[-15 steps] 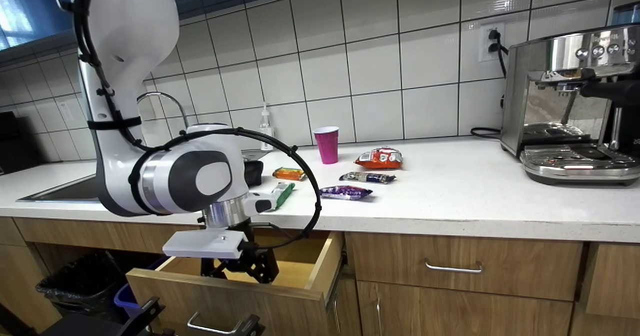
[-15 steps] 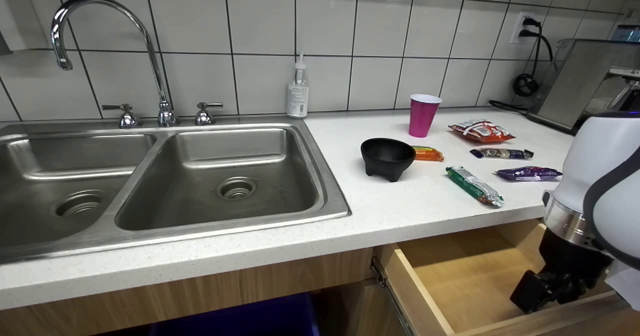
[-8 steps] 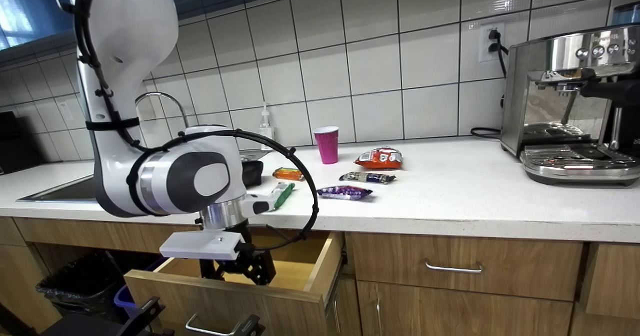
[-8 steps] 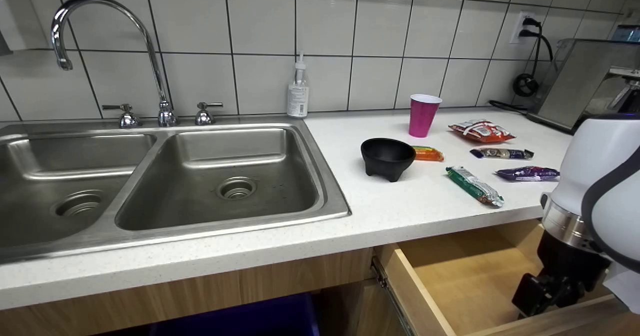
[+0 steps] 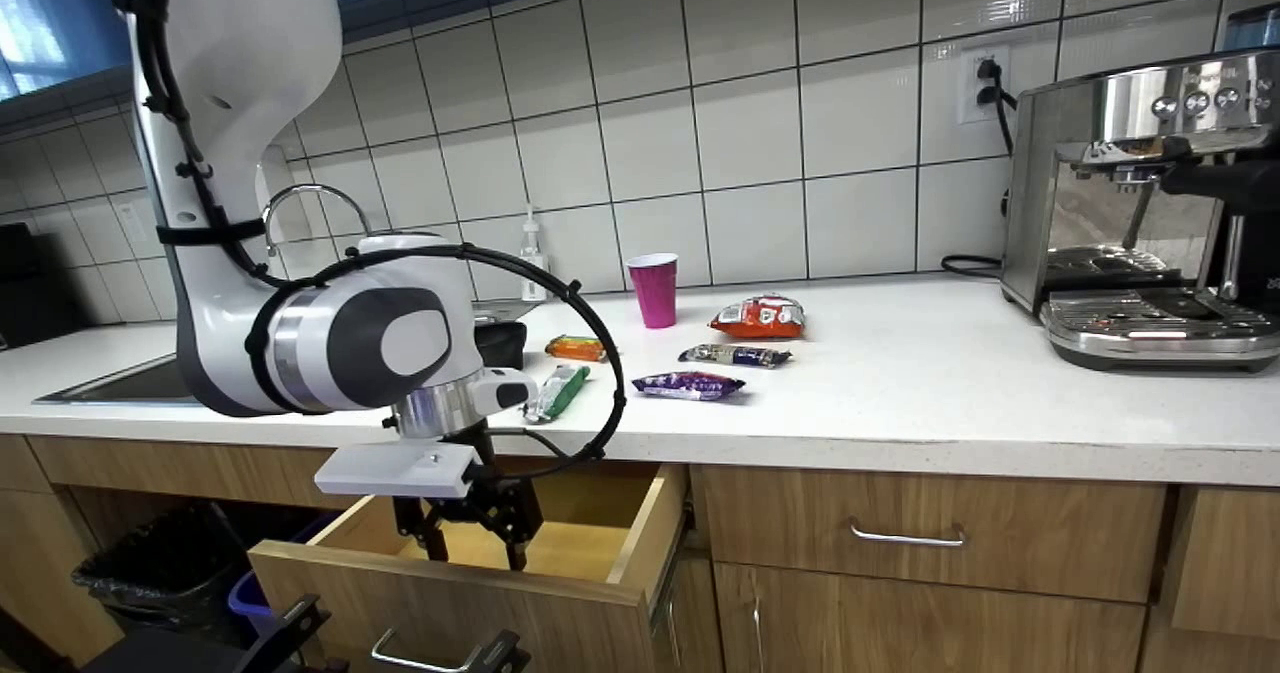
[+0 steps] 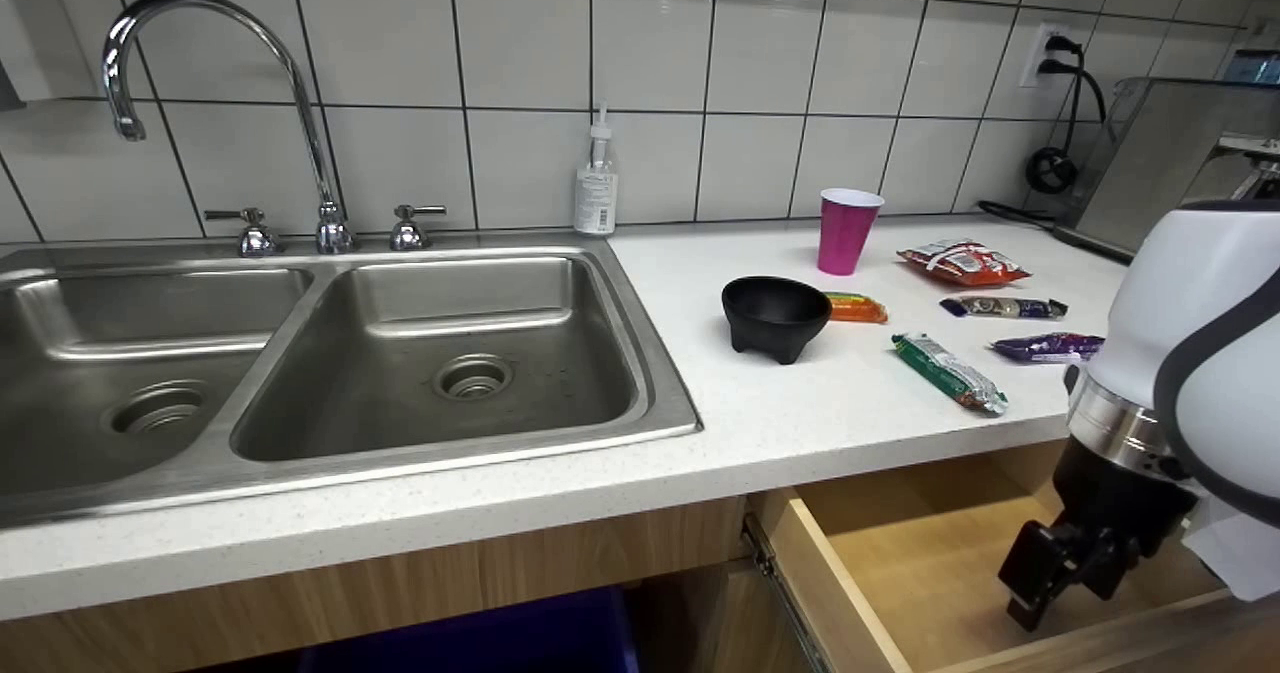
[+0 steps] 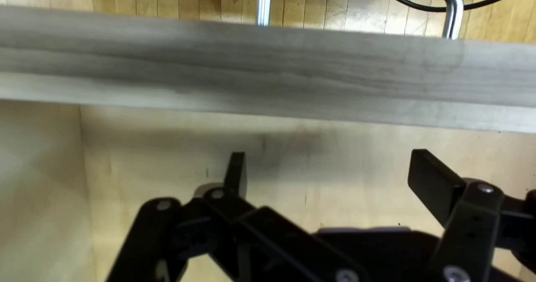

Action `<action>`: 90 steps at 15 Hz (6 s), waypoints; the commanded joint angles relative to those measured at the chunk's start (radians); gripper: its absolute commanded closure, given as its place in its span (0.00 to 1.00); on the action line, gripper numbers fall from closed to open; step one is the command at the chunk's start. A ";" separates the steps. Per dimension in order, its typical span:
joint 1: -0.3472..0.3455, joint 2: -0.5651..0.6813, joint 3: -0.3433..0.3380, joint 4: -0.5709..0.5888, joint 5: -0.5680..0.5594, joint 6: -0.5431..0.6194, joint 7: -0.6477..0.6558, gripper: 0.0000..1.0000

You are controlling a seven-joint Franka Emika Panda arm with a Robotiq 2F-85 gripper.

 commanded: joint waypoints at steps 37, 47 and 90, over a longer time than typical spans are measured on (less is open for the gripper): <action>-0.050 -0.896 -0.071 -0.001 0.103 -0.838 -0.136 0.00; -0.056 -0.819 -0.059 0.036 0.089 -0.777 -0.105 0.00; 0.008 0.022 -0.016 0.729 0.001 -0.774 0.043 0.00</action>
